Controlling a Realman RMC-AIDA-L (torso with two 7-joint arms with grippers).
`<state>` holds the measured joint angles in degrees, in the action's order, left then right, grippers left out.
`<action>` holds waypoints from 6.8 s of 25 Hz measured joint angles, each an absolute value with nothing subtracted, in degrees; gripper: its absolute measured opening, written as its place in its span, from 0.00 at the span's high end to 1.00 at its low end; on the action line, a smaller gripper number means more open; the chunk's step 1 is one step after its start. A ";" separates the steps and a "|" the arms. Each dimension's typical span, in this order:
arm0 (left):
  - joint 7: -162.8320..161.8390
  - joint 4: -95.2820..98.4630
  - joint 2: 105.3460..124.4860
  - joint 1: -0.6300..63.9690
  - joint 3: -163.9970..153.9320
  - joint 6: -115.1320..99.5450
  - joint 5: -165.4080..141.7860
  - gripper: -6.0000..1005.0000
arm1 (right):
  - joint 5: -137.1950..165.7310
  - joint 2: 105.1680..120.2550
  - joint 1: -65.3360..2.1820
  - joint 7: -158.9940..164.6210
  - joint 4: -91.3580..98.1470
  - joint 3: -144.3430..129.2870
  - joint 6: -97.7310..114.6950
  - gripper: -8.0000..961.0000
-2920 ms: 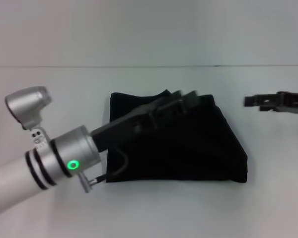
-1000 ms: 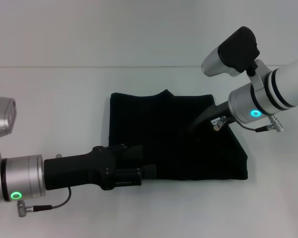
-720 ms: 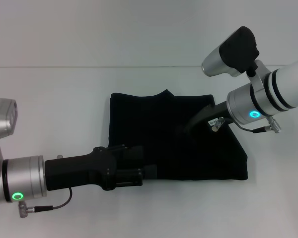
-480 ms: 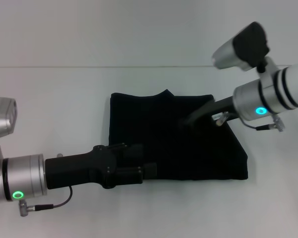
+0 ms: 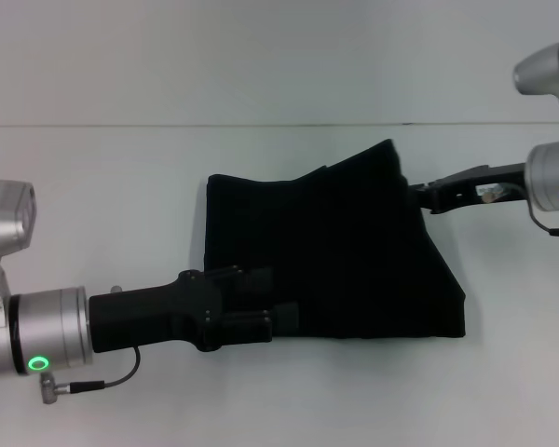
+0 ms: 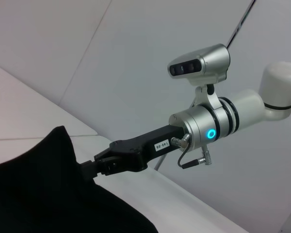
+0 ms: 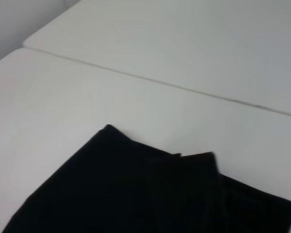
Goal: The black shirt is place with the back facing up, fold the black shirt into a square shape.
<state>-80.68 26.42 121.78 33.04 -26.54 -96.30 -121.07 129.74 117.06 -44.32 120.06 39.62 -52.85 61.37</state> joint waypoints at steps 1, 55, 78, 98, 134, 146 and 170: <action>-80.68 26.42 121.80 33.07 -26.54 -96.27 -121.07 0.17 | 129.75 116.99 -43.97 120.07 39.60 -52.32 61.12 0.98; -115.78 23.55 122.40 43.76 -38.96 -45.16 -115.83 0.17 | 129.87 113.48 -42.18 120.17 36.48 -40.17 64.95 0.19; -115.57 23.50 122.59 44.27 -43.54 -45.27 -115.92 0.21 | 129.99 113.46 -42.19 120.14 36.47 -40.23 64.88 0.20; -112.41 23.79 123.05 43.97 -42.78 -44.82 -113.13 0.84 | 130.12 112.66 -41.48 120.43 35.30 -43.02 74.08 0.20; -112.41 23.78 123.04 43.93 -42.27 -43.59 -112.10 0.95 | 130.25 111.38 -40.64 120.49 29.56 -43.08 78.34 0.86; -112.91 23.63 123.04 43.69 -42.24 -43.88 -111.99 0.95 | 130.25 111.26 -39.94 121.00 29.53 -43.30 77.94 0.93; -108.33 30.40 122.34 37.21 -33.08 -57.56 -106.67 0.71 | 122.24 109.87 -35.26 107.16 35.35 -26.69 88.28 0.24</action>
